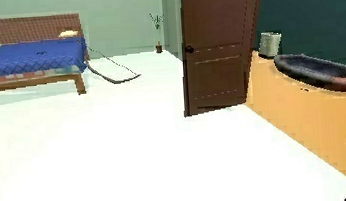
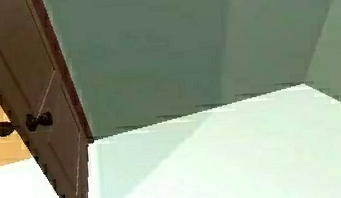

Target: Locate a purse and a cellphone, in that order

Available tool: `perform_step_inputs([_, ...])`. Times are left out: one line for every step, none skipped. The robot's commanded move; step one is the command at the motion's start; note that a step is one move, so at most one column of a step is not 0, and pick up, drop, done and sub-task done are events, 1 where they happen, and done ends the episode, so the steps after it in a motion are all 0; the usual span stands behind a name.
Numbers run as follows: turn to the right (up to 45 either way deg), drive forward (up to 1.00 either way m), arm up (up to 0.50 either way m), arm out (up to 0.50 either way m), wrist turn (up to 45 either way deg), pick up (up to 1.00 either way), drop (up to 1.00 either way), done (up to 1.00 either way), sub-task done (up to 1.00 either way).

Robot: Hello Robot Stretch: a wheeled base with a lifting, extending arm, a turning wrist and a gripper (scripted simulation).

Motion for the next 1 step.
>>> perform_step_inputs([12.0, 0.0, 0.0, 0.0, 0.0, 0.0, 0.0, 0.0, 0.0])
